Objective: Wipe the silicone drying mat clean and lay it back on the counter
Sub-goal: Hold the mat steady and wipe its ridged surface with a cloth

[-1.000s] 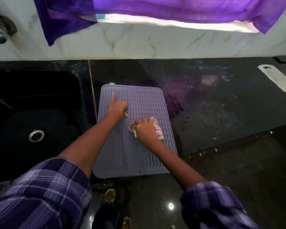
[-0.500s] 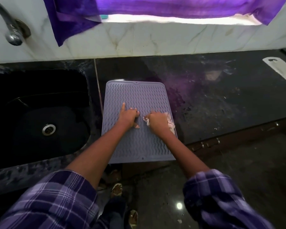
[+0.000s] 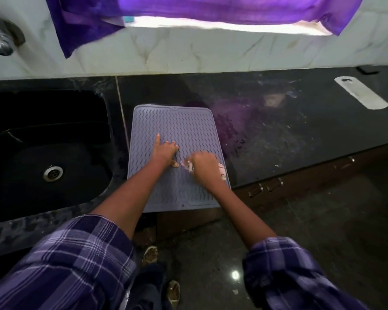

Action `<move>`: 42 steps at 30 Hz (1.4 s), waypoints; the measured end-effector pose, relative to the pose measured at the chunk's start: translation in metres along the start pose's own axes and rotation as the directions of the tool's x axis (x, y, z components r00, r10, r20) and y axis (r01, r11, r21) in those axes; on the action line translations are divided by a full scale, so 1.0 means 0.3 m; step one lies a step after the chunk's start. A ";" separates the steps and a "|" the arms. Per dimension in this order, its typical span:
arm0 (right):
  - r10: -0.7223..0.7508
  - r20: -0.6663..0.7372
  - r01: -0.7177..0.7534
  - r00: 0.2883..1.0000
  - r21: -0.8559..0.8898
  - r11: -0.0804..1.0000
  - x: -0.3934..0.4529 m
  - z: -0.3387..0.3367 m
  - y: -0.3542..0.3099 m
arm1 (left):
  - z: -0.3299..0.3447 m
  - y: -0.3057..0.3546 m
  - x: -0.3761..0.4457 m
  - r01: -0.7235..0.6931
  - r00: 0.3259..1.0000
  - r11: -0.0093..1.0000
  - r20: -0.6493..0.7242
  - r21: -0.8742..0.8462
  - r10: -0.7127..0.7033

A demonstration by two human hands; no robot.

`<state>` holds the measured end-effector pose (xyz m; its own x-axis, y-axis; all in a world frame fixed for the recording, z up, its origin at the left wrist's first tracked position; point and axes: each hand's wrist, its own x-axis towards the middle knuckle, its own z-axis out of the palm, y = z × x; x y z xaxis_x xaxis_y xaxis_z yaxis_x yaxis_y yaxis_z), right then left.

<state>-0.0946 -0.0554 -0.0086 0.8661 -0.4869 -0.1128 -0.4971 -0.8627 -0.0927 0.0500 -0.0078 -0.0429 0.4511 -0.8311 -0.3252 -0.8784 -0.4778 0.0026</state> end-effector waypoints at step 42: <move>0.071 0.019 -0.069 0.997 -0.084 0.994 0.660 -0.035 0.227 | -0.144 -0.116 0.466 -0.066 0.997 0.993 0.038 0.095 0.062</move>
<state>0.0436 -0.2121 -0.0267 0.8277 -0.5439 -0.1382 -0.5493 -0.8356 -0.0013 0.1505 -0.1196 -0.0476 0.3891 -0.8477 -0.3605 -0.9172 -0.3931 -0.0656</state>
